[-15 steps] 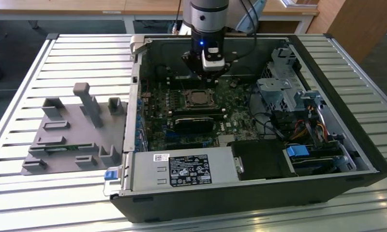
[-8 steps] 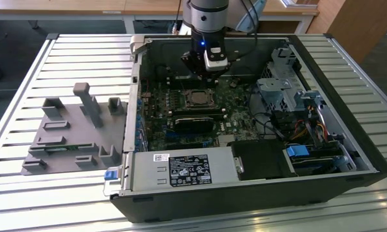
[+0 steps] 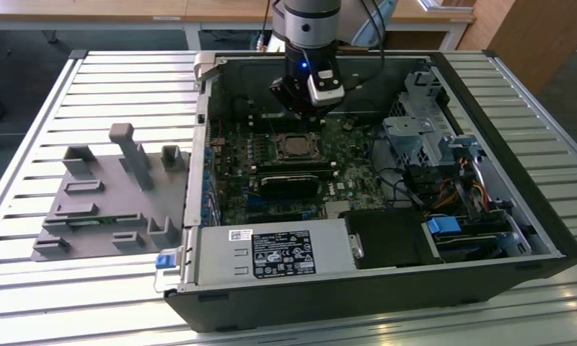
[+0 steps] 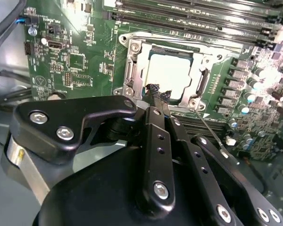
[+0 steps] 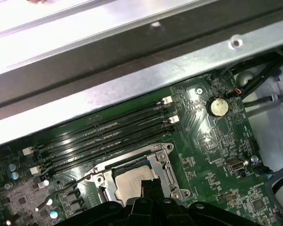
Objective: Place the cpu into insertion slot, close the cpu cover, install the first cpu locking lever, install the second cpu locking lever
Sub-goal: 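Install the first cpu locking lever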
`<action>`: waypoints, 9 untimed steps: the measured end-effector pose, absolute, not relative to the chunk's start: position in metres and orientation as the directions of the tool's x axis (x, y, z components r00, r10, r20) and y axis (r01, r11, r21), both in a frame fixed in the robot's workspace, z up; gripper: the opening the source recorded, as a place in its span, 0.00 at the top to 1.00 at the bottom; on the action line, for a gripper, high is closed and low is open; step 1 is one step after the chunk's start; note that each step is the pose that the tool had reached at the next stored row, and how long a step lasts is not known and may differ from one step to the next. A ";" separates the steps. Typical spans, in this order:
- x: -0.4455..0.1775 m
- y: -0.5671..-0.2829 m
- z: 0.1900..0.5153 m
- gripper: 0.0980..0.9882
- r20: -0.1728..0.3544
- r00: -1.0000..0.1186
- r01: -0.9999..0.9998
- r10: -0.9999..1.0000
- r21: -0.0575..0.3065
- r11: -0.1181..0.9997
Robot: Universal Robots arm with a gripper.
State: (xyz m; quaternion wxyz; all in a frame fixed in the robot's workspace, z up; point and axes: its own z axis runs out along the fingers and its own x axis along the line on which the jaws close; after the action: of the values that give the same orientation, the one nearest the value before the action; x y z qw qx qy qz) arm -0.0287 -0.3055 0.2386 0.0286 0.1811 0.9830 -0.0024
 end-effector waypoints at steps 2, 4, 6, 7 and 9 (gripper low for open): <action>-0.029 -0.306 0.239 0.99 -0.057 -0.941 0.335 0.335 0.006 0.942; -0.029 -0.306 0.239 0.99 -0.057 -0.948 0.313 0.313 0.006 0.950; -0.029 -0.306 0.239 0.99 -0.057 -0.956 0.288 0.287 0.006 0.958; -0.029 -0.306 0.239 0.99 -0.057 -0.961 0.270 0.270 0.005 0.963; -0.029 -0.306 0.239 0.99 -0.057 -0.970 0.236 0.236 0.005 0.972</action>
State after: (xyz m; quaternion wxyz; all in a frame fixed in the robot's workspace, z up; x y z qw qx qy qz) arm -0.0287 -0.3056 0.2387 0.0287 0.1187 0.9925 -0.0008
